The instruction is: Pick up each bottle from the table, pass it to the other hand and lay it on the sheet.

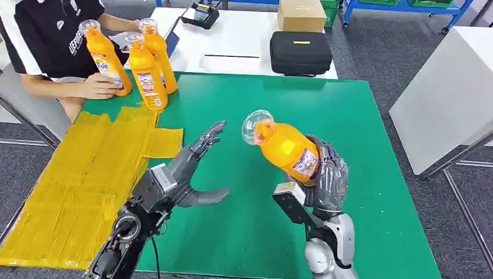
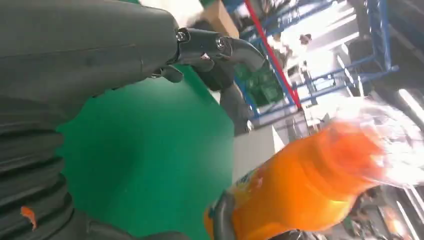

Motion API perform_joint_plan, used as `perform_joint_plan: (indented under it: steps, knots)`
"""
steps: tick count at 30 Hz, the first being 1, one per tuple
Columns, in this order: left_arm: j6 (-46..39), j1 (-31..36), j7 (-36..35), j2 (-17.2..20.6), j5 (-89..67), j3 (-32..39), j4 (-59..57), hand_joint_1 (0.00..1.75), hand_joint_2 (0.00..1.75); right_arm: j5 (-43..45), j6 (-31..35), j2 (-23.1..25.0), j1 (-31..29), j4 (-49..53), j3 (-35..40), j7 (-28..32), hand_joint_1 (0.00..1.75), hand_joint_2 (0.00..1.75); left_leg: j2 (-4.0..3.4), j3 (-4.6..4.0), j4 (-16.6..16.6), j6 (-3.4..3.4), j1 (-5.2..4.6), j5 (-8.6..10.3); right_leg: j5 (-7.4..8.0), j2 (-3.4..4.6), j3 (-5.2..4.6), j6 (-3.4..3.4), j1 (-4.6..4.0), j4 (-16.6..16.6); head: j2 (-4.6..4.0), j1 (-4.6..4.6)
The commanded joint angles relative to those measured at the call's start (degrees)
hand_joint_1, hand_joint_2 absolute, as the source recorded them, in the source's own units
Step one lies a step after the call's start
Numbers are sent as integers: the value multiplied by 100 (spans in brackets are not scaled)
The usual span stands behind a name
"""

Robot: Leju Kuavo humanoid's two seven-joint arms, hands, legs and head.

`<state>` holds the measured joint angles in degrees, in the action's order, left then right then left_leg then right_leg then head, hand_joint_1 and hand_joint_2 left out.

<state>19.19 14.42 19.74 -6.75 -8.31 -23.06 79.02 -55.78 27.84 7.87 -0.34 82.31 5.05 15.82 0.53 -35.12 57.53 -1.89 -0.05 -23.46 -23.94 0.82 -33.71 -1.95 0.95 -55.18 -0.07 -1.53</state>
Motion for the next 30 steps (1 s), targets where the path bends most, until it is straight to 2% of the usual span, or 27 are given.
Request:
perform_joint_plan:
  steps: [1,9,12,23,30]
  knots:
    - [73,448,-6,82,357,-289,-873,0,175,373,295,45,-448,-795,657,439,175,175,-17,37,-10,16,0,-15,-12,5,30,14,-2,6,0,0]
    - [130,535,-150,0,652,-346,-789,0,175,544,301,27,-746,-1324,1043,476,175,175,-6,-3,-1,8,4,-6,-4,0,-7,7,-5,3,0,0]
    - [120,474,-132,44,729,-336,-774,0,175,543,253,48,-730,-1443,1189,469,175,175,-10,19,-6,13,2,-13,-11,-3,14,13,-4,5,0,2]
    - [111,397,-93,90,829,-301,-662,0,175,474,220,87,-851,-1661,1313,374,175,175,-10,0,-5,10,2,-9,-6,3,-3,9,-3,4,0,0]
    - [81,297,-116,92,981,-230,-513,0,175,274,-33,141,-1033,-2129,1517,191,175,175,-17,11,-6,14,1,-13,-9,7,6,12,-3,4,0,2]
